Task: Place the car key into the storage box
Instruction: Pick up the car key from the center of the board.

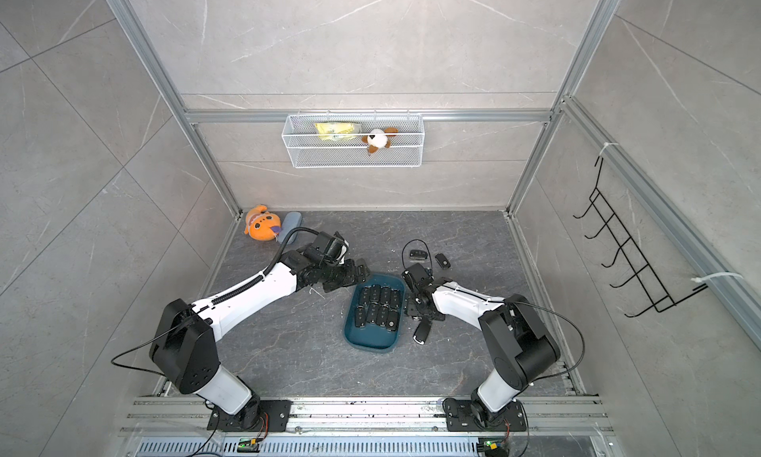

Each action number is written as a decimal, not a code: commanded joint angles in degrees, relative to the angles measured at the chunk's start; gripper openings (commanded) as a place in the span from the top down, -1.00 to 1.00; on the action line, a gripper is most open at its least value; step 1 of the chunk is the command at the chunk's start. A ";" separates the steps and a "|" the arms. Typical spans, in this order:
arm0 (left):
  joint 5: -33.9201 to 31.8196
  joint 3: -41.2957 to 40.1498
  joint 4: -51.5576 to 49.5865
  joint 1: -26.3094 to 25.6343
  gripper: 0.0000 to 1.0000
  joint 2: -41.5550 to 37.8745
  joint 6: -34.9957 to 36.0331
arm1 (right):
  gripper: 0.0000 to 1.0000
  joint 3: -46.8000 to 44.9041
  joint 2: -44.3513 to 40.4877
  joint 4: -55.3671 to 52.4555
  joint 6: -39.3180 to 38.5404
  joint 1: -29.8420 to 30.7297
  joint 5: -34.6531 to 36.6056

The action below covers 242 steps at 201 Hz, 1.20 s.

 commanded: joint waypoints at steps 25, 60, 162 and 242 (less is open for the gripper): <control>-0.60 -1.18 -2.72 -0.08 -1.00 -1.08 1.97 | -0.39 2.63 2.53 0.73 -1.86 0.30 -0.75; -0.25 -6.11 -3.78 -0.10 -1.00 -4.16 1.95 | -0.18 2.73 3.84 0.31 -2.13 0.35 -0.92; 2.08 -12.01 -0.83 -5.89 -1.00 -4.89 -2.78 | 0.21 1.91 0.65 -1.07 -1.50 0.19 0.40; 0.97 -8.74 2.18 -11.21 -1.00 -1.29 -4.76 | 0.24 2.28 -9.46 -7.08 -1.21 0.11 1.84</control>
